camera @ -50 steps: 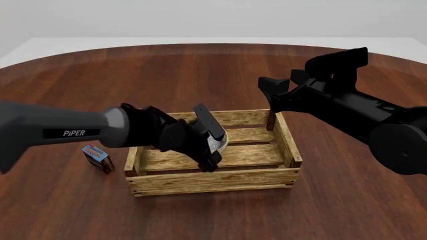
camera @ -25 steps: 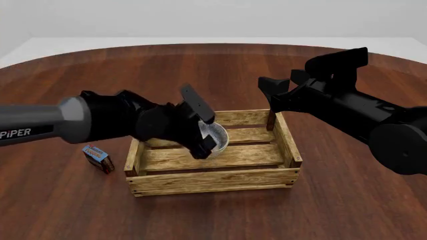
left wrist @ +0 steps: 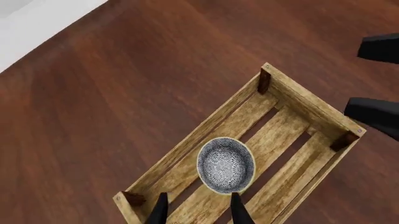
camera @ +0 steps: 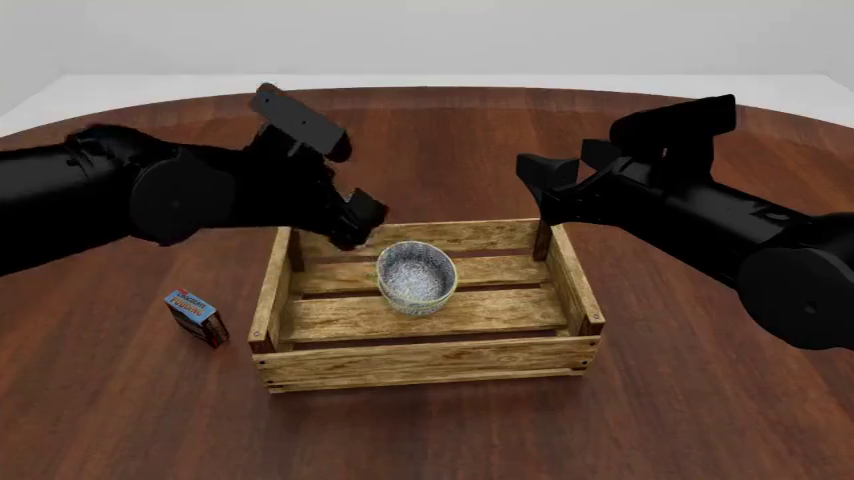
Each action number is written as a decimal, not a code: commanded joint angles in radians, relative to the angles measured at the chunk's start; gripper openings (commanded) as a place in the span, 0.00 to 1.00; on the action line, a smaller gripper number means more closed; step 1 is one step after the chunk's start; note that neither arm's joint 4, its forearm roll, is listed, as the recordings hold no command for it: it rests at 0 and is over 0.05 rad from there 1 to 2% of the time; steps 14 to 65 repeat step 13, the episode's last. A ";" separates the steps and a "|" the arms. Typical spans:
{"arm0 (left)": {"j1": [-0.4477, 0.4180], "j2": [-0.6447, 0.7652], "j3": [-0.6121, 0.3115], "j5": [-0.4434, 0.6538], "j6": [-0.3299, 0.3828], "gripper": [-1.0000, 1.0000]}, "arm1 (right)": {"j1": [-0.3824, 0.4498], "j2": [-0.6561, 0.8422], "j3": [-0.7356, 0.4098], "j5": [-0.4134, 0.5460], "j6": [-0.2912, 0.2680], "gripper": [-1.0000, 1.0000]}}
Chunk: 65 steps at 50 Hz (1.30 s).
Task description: Stack the right bowl on the left bowl and place them in the tray.
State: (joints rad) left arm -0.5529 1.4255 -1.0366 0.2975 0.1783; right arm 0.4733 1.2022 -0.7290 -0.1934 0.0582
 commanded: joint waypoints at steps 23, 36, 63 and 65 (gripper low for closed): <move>0.135 -0.277 0.155 -0.129 -0.093 1.00 | 0.001 -0.001 0.000 0.001 -0.001 1.00; 0.135 -0.277 0.155 -0.129 -0.093 1.00 | 0.001 -0.001 0.000 0.001 -0.001 1.00; 0.135 -0.277 0.155 -0.129 -0.093 1.00 | 0.001 -0.001 0.000 0.001 -0.001 1.00; 0.135 -0.277 0.155 -0.129 -0.093 1.00 | 0.001 -0.001 0.000 0.001 -0.001 1.00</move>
